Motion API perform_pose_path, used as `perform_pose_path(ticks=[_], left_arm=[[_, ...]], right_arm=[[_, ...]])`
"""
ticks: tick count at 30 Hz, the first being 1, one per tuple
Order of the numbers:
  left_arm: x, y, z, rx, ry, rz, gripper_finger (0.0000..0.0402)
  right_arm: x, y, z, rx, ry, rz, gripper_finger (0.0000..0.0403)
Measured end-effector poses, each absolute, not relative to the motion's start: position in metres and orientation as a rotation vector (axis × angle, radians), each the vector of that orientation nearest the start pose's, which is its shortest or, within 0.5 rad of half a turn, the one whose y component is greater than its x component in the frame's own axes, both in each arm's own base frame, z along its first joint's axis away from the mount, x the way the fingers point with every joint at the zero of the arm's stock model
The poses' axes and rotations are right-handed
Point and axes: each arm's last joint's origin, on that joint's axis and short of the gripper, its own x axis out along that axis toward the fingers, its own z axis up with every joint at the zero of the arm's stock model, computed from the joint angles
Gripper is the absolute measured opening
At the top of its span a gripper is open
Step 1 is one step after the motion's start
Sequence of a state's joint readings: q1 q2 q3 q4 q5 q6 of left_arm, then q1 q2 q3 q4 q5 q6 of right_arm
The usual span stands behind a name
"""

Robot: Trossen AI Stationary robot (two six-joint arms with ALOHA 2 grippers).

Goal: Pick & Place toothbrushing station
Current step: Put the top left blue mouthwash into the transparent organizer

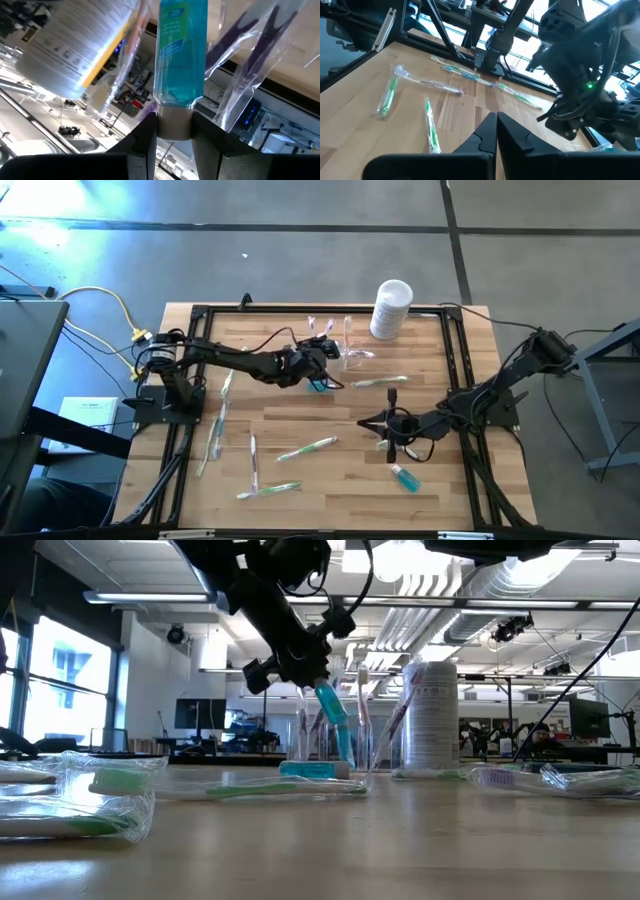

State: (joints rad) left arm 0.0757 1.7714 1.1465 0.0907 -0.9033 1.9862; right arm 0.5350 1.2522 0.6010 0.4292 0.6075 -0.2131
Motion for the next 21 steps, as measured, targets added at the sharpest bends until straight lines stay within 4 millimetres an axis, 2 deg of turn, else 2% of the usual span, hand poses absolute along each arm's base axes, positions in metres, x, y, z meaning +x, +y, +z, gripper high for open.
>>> perform_pose_path(ticks=[12, 21], left_arm=[[0.375, 0.046, 0.217, 1.997, 1.322, 0.002, 0.0082], [0.38, 0.046, 0.192, 1.999, 1.341, -0.095, 0.0083]], right_arm=[[0.23, 0.117, 0.233, -0.339, 0.201, -0.051, 0.0004], [0.23, 0.117, 0.233, -0.34, 0.201, -0.054, 0.0004]])
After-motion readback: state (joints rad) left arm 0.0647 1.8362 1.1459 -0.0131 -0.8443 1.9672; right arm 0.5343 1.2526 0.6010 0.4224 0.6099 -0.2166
